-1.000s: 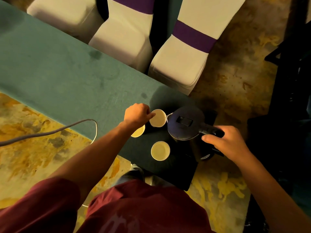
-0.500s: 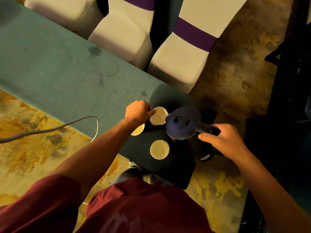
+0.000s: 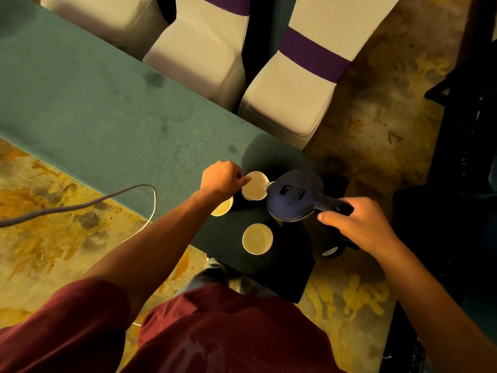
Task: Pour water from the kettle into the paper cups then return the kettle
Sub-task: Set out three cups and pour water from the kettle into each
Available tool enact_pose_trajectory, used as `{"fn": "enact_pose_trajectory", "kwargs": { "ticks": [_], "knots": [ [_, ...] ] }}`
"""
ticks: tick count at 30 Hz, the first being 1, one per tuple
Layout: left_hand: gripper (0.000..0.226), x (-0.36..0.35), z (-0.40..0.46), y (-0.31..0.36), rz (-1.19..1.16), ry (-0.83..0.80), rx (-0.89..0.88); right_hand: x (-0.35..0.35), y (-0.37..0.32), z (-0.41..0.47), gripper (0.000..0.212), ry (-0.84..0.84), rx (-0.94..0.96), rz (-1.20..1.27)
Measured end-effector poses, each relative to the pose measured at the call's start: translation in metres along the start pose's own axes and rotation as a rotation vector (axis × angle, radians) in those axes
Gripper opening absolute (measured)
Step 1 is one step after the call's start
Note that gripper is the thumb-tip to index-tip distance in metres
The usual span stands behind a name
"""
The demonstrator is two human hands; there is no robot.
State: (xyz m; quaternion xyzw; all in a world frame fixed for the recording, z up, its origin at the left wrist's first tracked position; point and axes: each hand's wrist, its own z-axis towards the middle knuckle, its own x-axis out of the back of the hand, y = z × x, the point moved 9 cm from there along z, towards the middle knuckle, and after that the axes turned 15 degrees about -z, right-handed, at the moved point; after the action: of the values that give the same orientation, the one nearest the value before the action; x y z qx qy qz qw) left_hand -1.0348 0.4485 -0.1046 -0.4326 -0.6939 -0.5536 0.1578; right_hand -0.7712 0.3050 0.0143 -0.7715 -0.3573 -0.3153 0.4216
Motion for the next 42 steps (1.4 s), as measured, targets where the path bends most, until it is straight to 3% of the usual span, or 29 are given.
{"fn": "enact_pose_trajectory", "kwargs": {
  "ticks": [7, 25, 34, 42],
  "knots": [
    [0.033, 0.002, -0.002, -0.001, -0.004, 0.003, -0.002, 0.001, -0.004, -0.003, 0.024, 0.018, 0.016, 0.012],
    [0.034, 0.003, -0.005, 0.001, 0.024, 0.018, -0.028, -0.001, -0.007, -0.007, 0.045, 0.022, 0.026, 0.012],
    [0.049, 0.007, -0.008, -0.002, -0.083, 0.08, 0.023, 0.007, -0.005, -0.022, 0.022, 0.117, 0.051, 0.115],
    [0.04, 0.039, -0.023, -0.016, -0.127, 0.286, 0.046, 0.024, -0.002, -0.042, 0.014, 0.158, 0.112, 0.29]
  ]
}}
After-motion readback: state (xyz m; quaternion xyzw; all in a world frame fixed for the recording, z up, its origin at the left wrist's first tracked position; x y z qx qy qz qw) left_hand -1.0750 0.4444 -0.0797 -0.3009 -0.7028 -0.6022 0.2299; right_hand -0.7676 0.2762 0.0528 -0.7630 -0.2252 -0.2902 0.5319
